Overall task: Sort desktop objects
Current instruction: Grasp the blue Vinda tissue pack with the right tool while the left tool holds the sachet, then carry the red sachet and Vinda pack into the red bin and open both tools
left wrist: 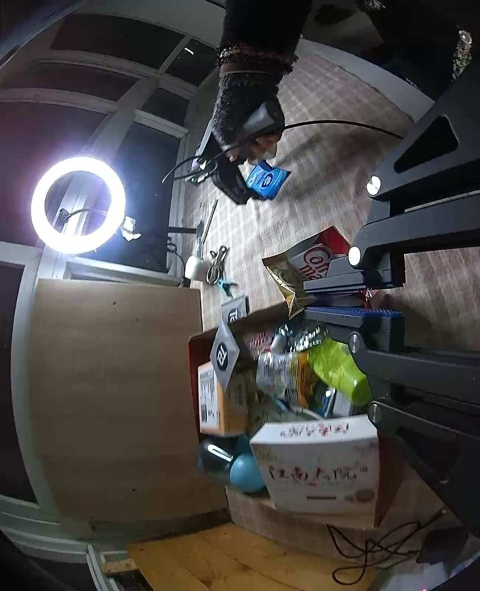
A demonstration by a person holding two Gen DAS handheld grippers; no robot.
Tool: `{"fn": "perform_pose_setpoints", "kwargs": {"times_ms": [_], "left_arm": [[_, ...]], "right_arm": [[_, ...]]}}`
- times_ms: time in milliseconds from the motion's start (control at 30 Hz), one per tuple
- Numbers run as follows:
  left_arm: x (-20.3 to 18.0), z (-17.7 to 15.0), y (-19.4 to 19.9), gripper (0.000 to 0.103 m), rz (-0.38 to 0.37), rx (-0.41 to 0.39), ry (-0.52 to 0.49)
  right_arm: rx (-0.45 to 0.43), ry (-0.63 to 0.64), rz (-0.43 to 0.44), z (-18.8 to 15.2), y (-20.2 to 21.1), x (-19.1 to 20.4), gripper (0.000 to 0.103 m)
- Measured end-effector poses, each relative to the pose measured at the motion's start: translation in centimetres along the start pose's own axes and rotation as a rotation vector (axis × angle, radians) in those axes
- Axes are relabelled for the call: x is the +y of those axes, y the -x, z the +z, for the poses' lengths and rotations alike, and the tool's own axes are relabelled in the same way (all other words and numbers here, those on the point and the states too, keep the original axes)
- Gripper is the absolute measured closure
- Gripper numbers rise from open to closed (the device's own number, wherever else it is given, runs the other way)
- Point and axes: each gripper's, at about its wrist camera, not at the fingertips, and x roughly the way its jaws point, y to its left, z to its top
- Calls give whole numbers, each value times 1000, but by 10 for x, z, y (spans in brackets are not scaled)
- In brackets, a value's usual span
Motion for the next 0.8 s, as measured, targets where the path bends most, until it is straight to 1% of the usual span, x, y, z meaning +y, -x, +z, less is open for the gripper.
{"fn": "perform_pose_setpoints", "kwargs": {"times_ms": [33,100,133,167,200,233,333,400,500,567,600,633,700,800], "left_arm": [[1,0,2,97,2,-1,0],[4,-1,5,97,6,-4,1],[5,-1,6,97,8,-5,2],[6,-1,8,97,10,-6,2],[7,-2,9,97,12,-7,2],[9,-2,11,97,14,-9,3],[13,-1,14,97,32,-12,11],[18,0,15,97,44,-10,27],[27,-1,19,97,73,-4,65],[33,-3,22,97,99,3,85],[36,-3,24,97,110,2,93],[39,-3,26,97,121,1,102],[42,-1,31,97,145,-10,110],[43,5,37,97,160,-31,109]], "right_arm": [[-6,14,1,-3,1,-2,54],[-8,11,29,-8,3,-13,65],[-7,1,50,-11,7,-25,76],[1,-12,99,-14,8,-34,94],[17,-22,146,-18,7,-41,98],[33,-31,191,-22,6,-48,98],[-31,-10,261,-34,15,-63,98],[-69,-19,347,-47,26,-80,98],[-118,-10,448,-69,42,-96,98],[-136,12,501,-43,64,-84,98],[-158,39,527,-44,71,-82,98],[-178,61,545,-43,72,-56,98],[-230,147,577,-49,96,-37,98],[-310,298,628,-61,124,11,98]]}}
